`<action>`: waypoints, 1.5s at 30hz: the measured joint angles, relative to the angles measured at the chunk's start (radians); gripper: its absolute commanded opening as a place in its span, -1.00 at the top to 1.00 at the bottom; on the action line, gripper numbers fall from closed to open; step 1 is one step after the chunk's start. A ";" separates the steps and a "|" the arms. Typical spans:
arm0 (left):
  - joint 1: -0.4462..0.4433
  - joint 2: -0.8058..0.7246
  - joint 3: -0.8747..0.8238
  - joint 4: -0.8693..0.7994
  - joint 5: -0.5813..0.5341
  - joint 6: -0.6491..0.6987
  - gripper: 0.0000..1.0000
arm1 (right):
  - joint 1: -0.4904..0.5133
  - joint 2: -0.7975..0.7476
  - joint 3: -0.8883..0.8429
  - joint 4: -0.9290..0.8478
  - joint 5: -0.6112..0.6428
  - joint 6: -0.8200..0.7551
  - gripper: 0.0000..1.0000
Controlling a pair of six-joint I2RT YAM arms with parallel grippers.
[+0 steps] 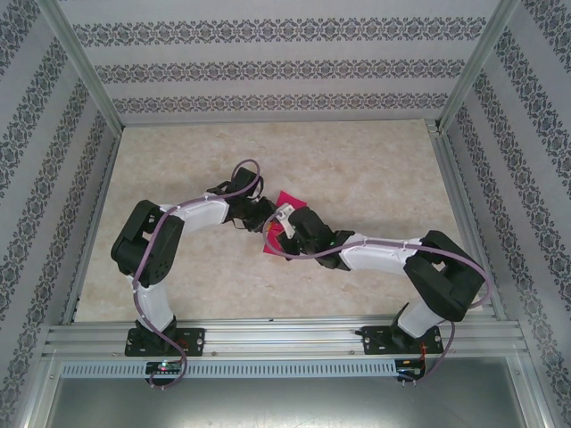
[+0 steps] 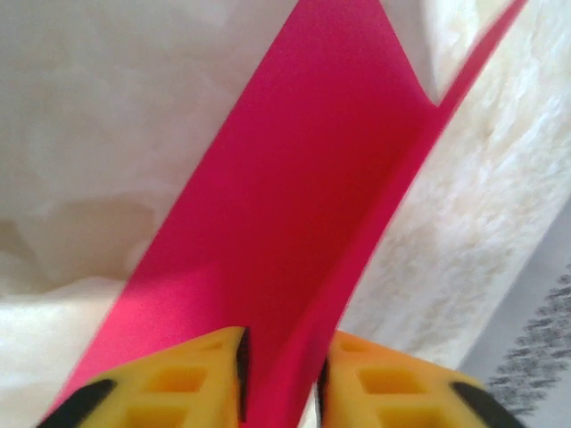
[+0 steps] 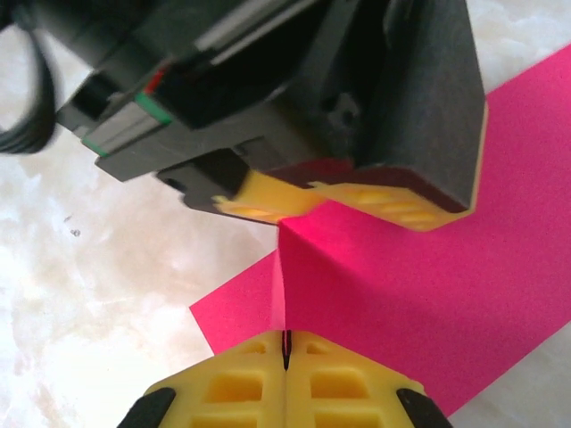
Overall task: Fold a paper plane with a square sheet of paper (pick it up from the middle)
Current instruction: Fold the triangle a second time at the center of the table.
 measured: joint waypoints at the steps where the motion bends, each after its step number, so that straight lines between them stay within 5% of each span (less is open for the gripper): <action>1: 0.001 -0.008 0.000 -0.017 -0.016 0.010 0.01 | -0.015 -0.002 -0.005 0.009 -0.024 0.014 0.97; 8: 0.006 -0.129 -0.010 -0.135 -0.130 0.080 0.10 | -0.146 -0.008 -0.047 0.074 -0.224 0.137 0.96; 19: -0.052 -0.135 -0.114 -0.102 -0.071 0.131 0.55 | -0.255 0.038 -0.047 0.103 -0.454 0.265 0.92; 45: -0.089 -0.020 -0.092 -0.096 -0.071 0.182 0.72 | -0.298 0.121 0.047 -0.111 -0.449 0.295 0.89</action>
